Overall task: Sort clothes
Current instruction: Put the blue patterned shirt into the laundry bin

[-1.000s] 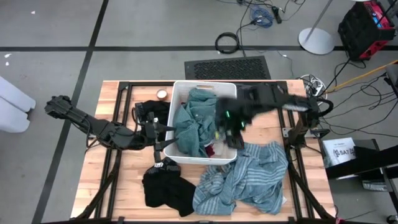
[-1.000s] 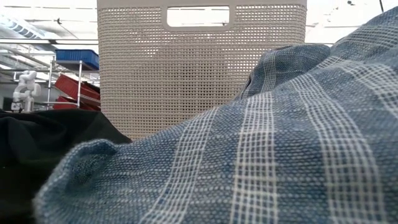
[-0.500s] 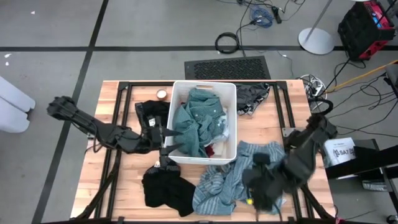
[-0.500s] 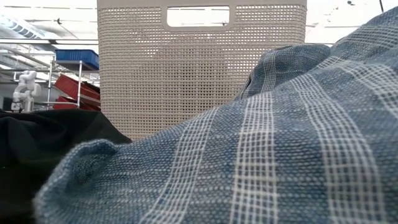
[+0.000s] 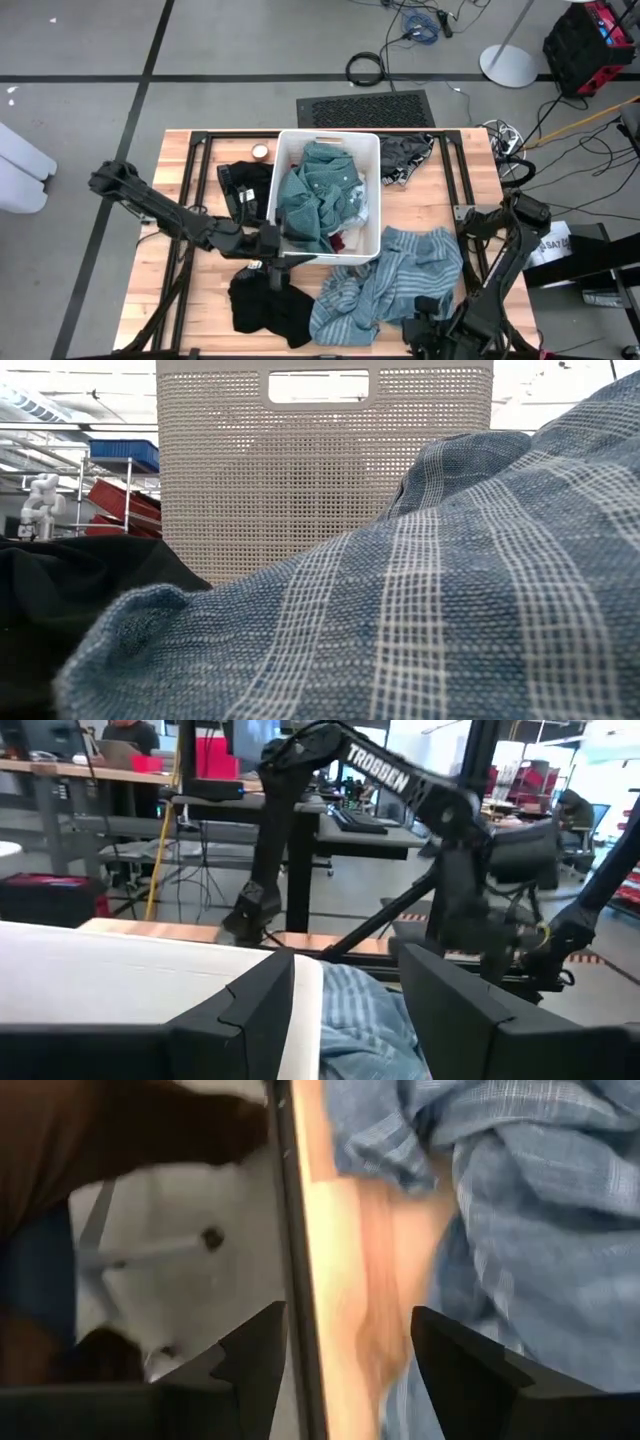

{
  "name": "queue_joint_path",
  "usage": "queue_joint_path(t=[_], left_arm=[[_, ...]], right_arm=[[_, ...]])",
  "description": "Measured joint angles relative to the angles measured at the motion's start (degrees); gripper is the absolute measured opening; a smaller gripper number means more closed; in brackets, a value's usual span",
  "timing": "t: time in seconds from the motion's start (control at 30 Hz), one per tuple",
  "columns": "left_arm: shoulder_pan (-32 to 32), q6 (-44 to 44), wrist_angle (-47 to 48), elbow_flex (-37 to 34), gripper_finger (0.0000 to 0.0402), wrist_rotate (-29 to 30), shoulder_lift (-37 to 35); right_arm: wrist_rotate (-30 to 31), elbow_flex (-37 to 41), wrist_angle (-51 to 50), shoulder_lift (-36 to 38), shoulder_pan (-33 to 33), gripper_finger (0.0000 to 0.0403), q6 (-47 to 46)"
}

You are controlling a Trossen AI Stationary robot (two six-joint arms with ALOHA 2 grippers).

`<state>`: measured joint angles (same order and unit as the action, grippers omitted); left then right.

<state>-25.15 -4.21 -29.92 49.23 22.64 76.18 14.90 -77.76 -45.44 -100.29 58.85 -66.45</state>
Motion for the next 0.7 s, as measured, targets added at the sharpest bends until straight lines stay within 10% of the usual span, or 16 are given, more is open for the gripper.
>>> queue_joint_path(t=[0.43, 0.7], left_arm=[[-4.96, -2.29, -6.99, 3.73, 0.0191, -1.02, 10.25], [-6.88, -8.45, -6.87, 6.5, 0.0191, -1.06, 16.6]], right_arm=[[16.63, 13.24, 24.97, -0.02, -2.43, 0.0201, 16.15], [16.89, 17.52, 35.66, -1.32, -6.06, 0.0201, 21.35]])
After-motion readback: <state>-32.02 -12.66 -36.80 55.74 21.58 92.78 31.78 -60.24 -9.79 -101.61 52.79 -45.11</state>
